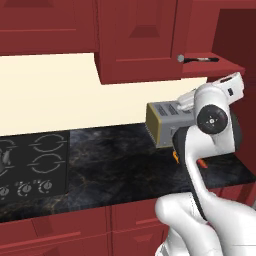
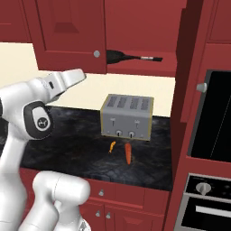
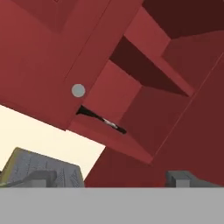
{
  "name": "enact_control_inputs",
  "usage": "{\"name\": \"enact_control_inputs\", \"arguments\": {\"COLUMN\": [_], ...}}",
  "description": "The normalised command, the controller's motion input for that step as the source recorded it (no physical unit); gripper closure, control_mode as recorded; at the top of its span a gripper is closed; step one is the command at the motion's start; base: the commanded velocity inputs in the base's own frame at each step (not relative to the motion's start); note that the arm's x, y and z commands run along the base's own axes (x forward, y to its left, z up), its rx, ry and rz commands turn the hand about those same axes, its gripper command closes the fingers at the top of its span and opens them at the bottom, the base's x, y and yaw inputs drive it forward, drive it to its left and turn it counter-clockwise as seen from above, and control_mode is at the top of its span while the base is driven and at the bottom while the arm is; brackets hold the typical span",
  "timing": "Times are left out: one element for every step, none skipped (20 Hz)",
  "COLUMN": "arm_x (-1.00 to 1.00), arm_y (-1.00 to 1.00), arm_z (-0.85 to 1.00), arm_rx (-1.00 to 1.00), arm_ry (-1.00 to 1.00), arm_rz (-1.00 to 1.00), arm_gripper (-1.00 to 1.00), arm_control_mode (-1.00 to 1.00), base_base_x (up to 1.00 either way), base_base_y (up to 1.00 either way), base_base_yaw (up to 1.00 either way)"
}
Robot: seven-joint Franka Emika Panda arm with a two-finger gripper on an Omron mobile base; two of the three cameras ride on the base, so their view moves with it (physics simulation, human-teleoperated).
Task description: Pick the pan from the cabinet and place it on the stove. Then turn on the stove burner for the pan.
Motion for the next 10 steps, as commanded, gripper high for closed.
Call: {"name": "enact_control_inputs", "arguments": {"arm_x": [0.36,0.35,0.36,0.34,0.29,0.25,0.21,0.12,0.14,0.16], "arm_y": [0.04,0.03,0.06,0.08,0.08,0.06,0.13,0.19,0.24,0.21], "arm_z": [0.12,0.11,0.11,0.08,0.05,0.04,0.0,0.0,0.0,0.0], "arm_rx": [0.27,0.26,0.25,0.27,0.26,0.24,0.21,0.19,0.18,0.15], "arm_ry": [0.0,0.0,0.0,0.0,0.0,-0.01,-0.03,-0.04,-0.05,-0.06], "arm_rz": [0.24,0.25,0.26,0.26,0.26,0.25,0.23,0.22,0.2,0.19], "arm_gripper": [-1.0,-1.0,-1.0,-1.0,-1.0,-1.0,-1.0,-1.0,-1.0,-1.0], "arm_control_mode": [-1.0,-1.0,-1.0,-1.0,-1.0,-1.0,-1.0,-1.0,-1.0,-1.0], "base_base_x": [0.0,0.0,0.0,0.0,0.0,0.0,0.0,0.0,0.0,0.0], "base_base_y": [0.0,0.0,0.0,0.0,0.0,0.0,0.0,0.0,0.0,0.0], "base_base_yaw": [0.0,0.0,0.0,0.0,0.0,0.0,0.0,0.0,0.0,0.0]}}
